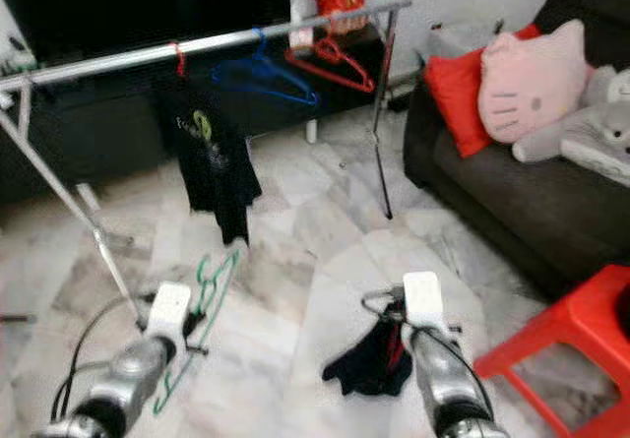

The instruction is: Hang hanger

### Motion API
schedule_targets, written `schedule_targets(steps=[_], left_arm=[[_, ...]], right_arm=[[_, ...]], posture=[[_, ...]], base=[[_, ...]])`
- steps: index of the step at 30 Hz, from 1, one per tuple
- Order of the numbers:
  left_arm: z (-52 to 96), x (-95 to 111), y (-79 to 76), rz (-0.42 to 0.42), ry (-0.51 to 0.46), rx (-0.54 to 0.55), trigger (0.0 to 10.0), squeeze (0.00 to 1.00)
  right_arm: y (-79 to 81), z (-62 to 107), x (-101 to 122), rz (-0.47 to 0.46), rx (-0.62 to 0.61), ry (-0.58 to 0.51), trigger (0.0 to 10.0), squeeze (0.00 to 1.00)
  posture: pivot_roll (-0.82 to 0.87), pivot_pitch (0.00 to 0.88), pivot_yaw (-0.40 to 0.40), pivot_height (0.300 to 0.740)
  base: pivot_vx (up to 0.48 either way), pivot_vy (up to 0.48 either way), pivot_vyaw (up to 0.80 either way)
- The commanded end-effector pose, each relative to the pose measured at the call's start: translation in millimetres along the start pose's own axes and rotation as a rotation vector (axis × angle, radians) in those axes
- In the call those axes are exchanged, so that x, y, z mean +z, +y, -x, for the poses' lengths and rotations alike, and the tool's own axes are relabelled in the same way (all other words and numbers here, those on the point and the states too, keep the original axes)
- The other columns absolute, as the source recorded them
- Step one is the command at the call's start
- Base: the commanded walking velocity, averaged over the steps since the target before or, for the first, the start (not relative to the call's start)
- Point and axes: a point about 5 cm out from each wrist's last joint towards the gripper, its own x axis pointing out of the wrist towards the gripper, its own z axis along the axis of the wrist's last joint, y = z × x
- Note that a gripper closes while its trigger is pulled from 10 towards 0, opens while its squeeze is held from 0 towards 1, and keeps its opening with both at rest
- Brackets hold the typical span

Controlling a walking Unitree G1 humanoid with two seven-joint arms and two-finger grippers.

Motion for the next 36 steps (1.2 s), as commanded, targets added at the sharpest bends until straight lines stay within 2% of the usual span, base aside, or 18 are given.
schedule_targets(steps=[1,8,10,14,23,26,27,29,30,33,36], left_arm=[[-1.3,4,-8.3,-0.021,-0.013,-0.086,10.0,0.00],[-3.3,18,-12.4,-0.111,-0.040,-0.209,10.0,0.00],[-5.0,27,-12.3,-0.147,-0.073,-0.196,10.0,0.00],[-6.0,33,-13.0,-0.139,-0.096,-0.179,10.0,0.00],[-3.0,25,-18.1,-0.173,-0.078,-0.233,10.0,0.00],[-0.4,25,-20.8,-0.193,-0.074,-0.312,10.0,0.00],[4.7,26,-23.4,-0.241,-0.059,-0.440,10.0,0.00],[7.9,26,-24.2,-0.265,-0.044,-0.507,10.0,0.00],[13.2,27,-19.7,-0.316,-0.012,-0.580,10.0,0.00],[20.5,29,-10.6,-0.363,0.038,-0.663,10.0,0.00],[25.3,36,-7.0,-0.372,0.051,-0.719,10.0,0.00]], right_arm=[[-7.5,-3.0,19,0.012,0.005,-0.063,10.0,0.00],[-11.2,-4.8,30,0.037,0.019,-0.091,10.0,0.00],[-11.8,-5.7,35,0.039,0.022,-0.102,10.0,0.00],[-10.9,-6.0,37,0.040,0.027,-0.105,10.0,0.00],[-11.8,-7.1,42,0.060,0.029,-0.108,10.0,0.00],[-12.0,-8.0,45,0.137,0.032,-0.104,10.0,0.00],[-11.5,-8.8,48,0.148,0.043,-0.100,10.0,0.00],[-11.5,-9.2,49,0.148,0.047,-0.096,10.0,0.00],[-12.3,-9.8,50,0.197,0.053,-0.080,10.0,0.00],[-12.9,-10.4,50,0.221,0.062,-0.067,10.0,0.00],[-12.3,-10.9,52,0.229,0.066,-0.065,10.0,0.00]], posture=[[-0.10,0.000,0.035,0.740],[-0.09,0.000,0.028,0.740],[-0.09,0.000,0.026,0.740],[-0.10,0.000,0.026,0.740],[-0.10,0.000,0.025,0.740],[-0.10,0.000,0.024,0.740],[-0.10,0.000,0.023,0.740],[-0.10,0.000,0.023,0.740],[-0.09,0.000,0.021,0.740],[-0.09,0.000,0.021,0.740],[-0.09,0.000,0.021,0.740]], base=[[0.000,0.000,0.00],[0.000,0.000,0.00],[0.000,0.000,0.00],[0.000,0.000,0.00],[0.000,0.000,0.00],[0.000,0.000,0.00],[0.000,0.000,0.00],[0.000,0.000,0.00],[0.000,0.000,0.00],[0.000,0.000,0.00],[0.000,0.000,0.00]])
